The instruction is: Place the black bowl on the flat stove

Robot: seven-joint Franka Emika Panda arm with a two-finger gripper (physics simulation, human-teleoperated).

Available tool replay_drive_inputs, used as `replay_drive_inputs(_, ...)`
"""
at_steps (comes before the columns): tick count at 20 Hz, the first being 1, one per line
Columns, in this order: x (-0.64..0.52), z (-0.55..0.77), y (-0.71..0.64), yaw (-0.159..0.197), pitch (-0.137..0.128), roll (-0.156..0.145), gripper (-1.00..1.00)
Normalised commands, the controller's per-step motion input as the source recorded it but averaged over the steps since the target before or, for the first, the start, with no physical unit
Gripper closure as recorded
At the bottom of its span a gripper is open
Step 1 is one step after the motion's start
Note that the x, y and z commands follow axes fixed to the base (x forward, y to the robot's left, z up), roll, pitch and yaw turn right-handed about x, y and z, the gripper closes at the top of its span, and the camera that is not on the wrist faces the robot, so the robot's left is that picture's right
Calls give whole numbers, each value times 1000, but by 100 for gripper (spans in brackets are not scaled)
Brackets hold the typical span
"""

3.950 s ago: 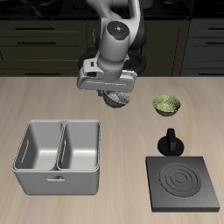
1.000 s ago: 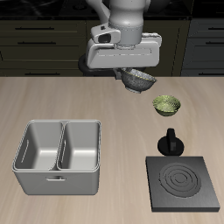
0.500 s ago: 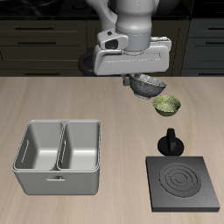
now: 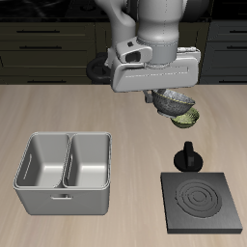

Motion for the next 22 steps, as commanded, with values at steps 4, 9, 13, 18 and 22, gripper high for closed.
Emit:
replay_drive_inputs(4, 317, -164, 124, 1, 48, 3, 100)
replay_drive_inputs(9, 182, -93, 162, 0, 25, 22, 100)
replay_drive_inputs(13, 161, -36, 102, -3, 21, 7, 100)
replay_drive_inputs(18, 126, -16, 194, -4, 9, 24, 100)
replay_drive_inputs(22, 202, 37, 286, -1, -1, 33, 100)
